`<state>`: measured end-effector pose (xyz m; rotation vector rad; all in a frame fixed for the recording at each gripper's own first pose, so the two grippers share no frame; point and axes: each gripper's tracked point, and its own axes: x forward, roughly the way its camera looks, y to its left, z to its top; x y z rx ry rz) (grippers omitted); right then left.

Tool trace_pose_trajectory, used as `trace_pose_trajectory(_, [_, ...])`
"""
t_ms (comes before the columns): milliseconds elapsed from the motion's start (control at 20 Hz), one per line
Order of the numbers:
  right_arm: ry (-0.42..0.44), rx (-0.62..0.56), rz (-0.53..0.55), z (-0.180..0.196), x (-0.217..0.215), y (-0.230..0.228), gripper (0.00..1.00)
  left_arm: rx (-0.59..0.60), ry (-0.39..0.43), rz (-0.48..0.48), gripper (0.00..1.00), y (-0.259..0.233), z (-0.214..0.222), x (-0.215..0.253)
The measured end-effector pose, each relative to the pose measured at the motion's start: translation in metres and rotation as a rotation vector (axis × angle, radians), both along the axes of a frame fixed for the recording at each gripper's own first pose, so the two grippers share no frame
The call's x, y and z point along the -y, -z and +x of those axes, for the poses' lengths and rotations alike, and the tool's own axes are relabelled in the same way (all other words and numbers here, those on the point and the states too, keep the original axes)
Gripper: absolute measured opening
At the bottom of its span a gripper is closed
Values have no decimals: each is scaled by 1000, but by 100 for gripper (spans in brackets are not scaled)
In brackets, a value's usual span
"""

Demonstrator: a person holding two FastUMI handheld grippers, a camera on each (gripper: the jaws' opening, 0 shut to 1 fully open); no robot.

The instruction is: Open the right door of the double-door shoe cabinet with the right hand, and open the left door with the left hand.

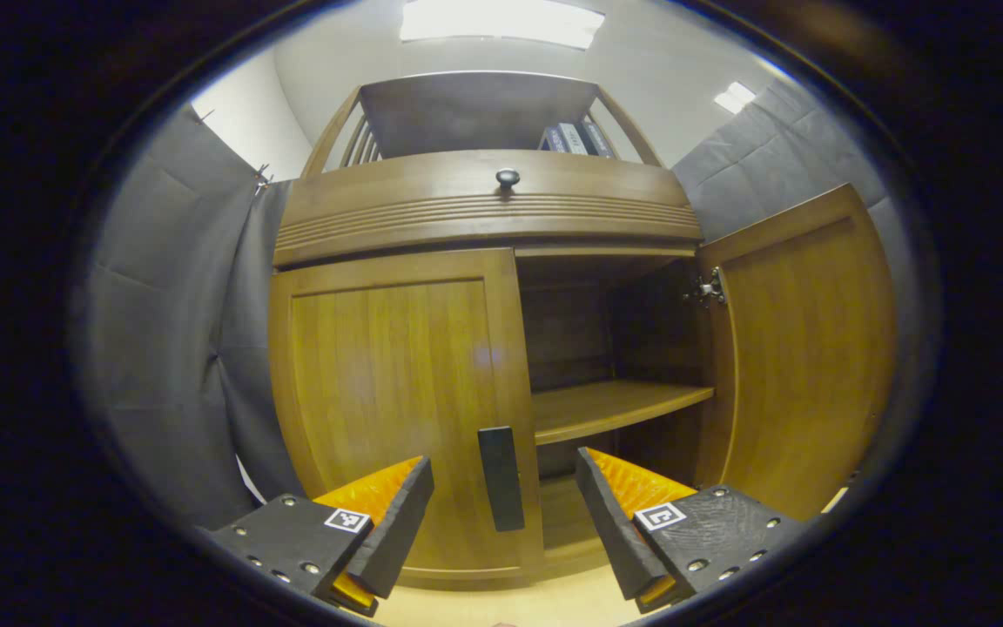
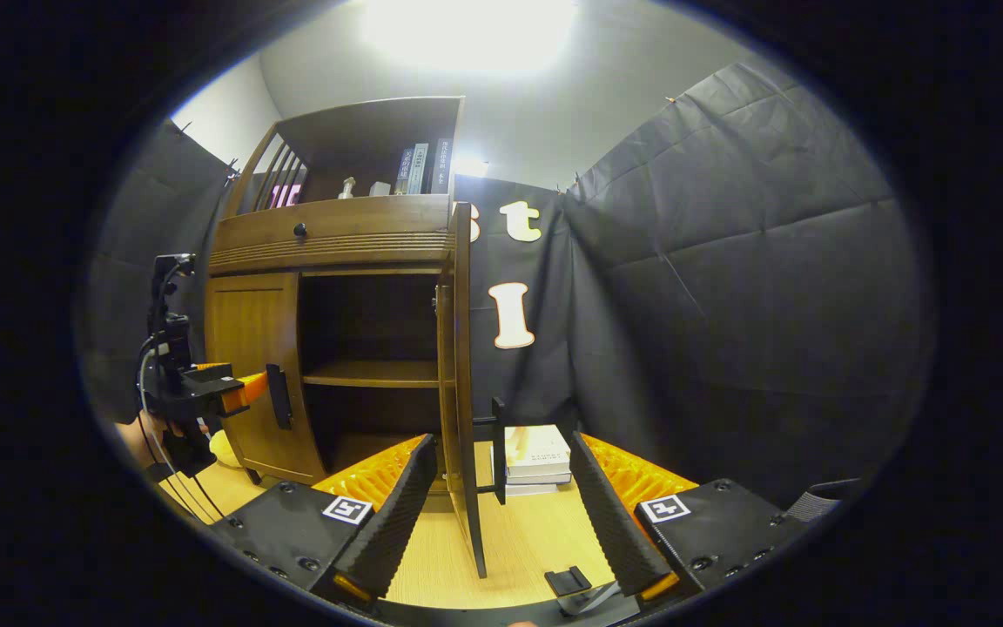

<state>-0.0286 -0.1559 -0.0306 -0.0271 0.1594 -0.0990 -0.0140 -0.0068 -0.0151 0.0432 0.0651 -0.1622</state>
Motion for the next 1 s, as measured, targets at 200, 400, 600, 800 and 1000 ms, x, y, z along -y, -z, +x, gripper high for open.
trace_pose_trajectory(200, [20,-9,-4,-7,-1,1,96,-23,-7,-5,95,7,1,0])
trace_pose_trajectory(400, [40,-24,-6,-12,0,8,92,-53,-12,-5,96,14,1,-2])
trace_pose_trajectory(600, [51,-45,-20,-12,1,14,96,-89,3,-8,96,17,1,4])
trace_pose_trajectory(800, [44,-58,-33,-9,-1,20,96,-94,-14,-37,78,18,3,8])
trace_pose_trajectory(1000, [31,-83,-33,-6,0,30,96,-90,23,-45,50,20,7,14])
